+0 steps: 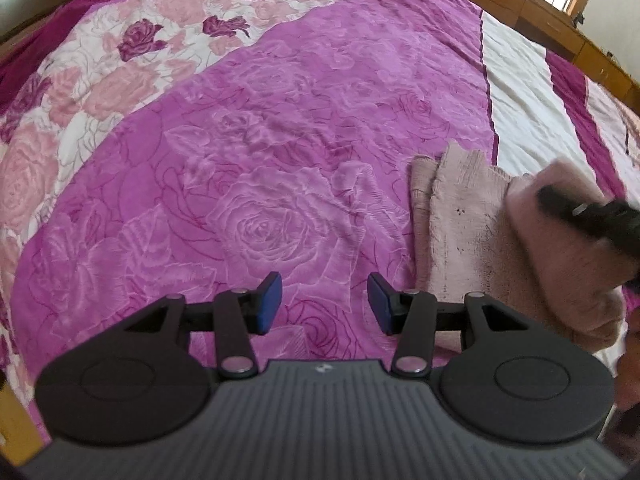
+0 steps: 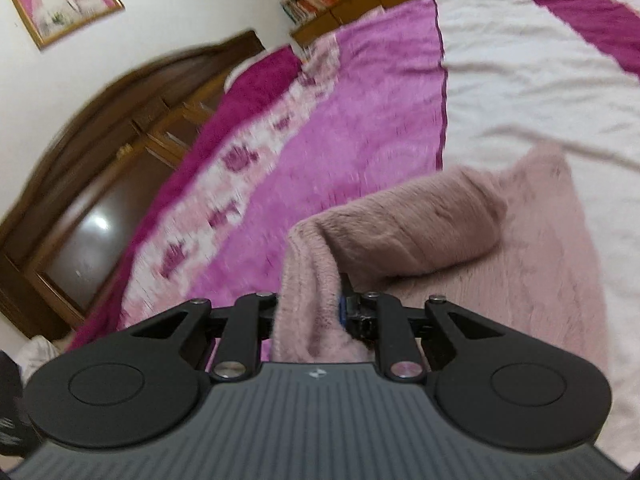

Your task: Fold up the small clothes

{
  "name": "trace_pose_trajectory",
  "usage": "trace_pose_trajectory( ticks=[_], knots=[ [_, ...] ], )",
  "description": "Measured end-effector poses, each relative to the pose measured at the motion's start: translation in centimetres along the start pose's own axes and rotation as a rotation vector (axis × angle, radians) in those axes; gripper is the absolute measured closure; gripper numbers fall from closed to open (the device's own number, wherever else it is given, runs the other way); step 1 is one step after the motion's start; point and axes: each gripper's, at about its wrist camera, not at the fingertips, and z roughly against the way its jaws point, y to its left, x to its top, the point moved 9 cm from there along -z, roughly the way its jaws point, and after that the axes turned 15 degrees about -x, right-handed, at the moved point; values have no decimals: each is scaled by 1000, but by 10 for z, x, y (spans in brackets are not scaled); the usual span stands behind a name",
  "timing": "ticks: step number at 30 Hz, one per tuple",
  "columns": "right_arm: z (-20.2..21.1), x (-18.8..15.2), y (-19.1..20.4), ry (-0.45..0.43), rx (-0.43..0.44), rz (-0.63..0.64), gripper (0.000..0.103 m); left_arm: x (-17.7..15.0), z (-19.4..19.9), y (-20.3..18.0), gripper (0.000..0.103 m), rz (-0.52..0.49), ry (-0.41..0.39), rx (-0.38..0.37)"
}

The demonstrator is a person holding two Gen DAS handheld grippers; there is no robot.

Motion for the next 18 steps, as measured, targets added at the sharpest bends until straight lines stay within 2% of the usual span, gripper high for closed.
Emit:
trace_pose_trajectory(
  ticks=[3, 6, 7, 8, 9, 12, 18],
  knots=[
    [-19, -18, 6, 25, -37, 40, 82, 0, 0, 4, 54, 15, -1, -14],
    [-25, -28, 14, 11, -69, 115, 81, 2, -1, 7, 54, 13, 0, -7],
    [-25, -30, 16, 2, -80, 140, 77, 2, -2, 8, 54, 16, -1, -9],
    [-23, -32, 20, -5, -82, 161, 68, 3, -3, 8, 54, 20, -1, -14],
    [-21, -33, 21, -6, -76, 174, 59, 3, -3, 7, 54, 24, -2, -18],
    [-13, -37, 29, -2, -29, 185, 46, 4, -6, 4, 54, 27, -4, -29],
    [9, -41, 22, 13, 45, 145, 44, 10, -8, -9, 54, 18, -10, -57]
  ],
)
